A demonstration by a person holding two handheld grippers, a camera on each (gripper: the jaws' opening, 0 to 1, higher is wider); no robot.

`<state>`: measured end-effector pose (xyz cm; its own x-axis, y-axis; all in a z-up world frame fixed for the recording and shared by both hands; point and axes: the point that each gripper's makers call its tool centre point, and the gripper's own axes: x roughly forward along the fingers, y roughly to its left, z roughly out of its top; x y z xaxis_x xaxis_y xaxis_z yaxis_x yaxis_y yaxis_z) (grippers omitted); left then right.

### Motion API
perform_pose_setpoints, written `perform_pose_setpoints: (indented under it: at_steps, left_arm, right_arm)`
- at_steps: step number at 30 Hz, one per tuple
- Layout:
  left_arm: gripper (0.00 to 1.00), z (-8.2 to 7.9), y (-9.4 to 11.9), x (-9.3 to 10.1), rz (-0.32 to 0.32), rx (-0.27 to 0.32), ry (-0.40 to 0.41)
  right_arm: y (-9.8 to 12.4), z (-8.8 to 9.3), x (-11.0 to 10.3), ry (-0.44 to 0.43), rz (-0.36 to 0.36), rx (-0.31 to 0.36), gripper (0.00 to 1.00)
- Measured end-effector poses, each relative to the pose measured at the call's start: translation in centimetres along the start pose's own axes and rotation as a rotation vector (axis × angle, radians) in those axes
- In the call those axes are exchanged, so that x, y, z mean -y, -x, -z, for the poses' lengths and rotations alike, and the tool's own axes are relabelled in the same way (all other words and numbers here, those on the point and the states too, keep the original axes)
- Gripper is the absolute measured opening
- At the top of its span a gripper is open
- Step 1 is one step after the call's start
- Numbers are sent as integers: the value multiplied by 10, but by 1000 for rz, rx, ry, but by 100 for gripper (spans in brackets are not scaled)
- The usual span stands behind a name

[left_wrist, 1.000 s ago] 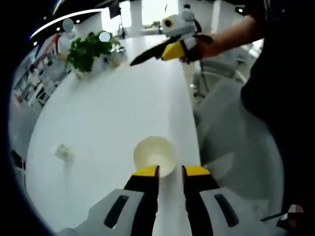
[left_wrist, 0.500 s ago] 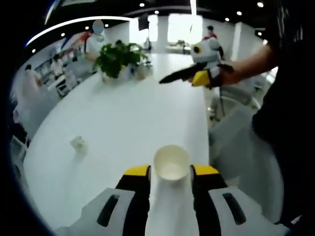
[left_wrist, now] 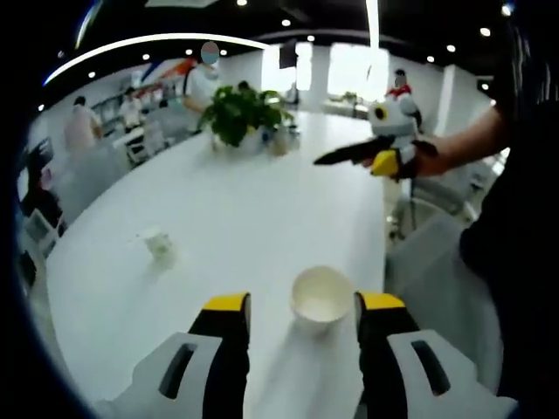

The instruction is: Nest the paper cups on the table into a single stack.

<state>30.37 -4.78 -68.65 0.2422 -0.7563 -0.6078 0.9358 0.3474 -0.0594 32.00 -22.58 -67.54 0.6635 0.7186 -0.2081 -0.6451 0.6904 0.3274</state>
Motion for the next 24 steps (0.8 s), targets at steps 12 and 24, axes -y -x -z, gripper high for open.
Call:
perform_pose_setpoints:
  at_steps: [12, 24]
  left_arm:
    - [73, 2, 9, -16, -100, 76, 90]
    - [93, 4, 22, -34, -197, 127, 138]
  right_arm:
    - [1, 3, -7, 13, -9, -21, 91]
    - [3, 8, -13, 17, -13, -33, 91]
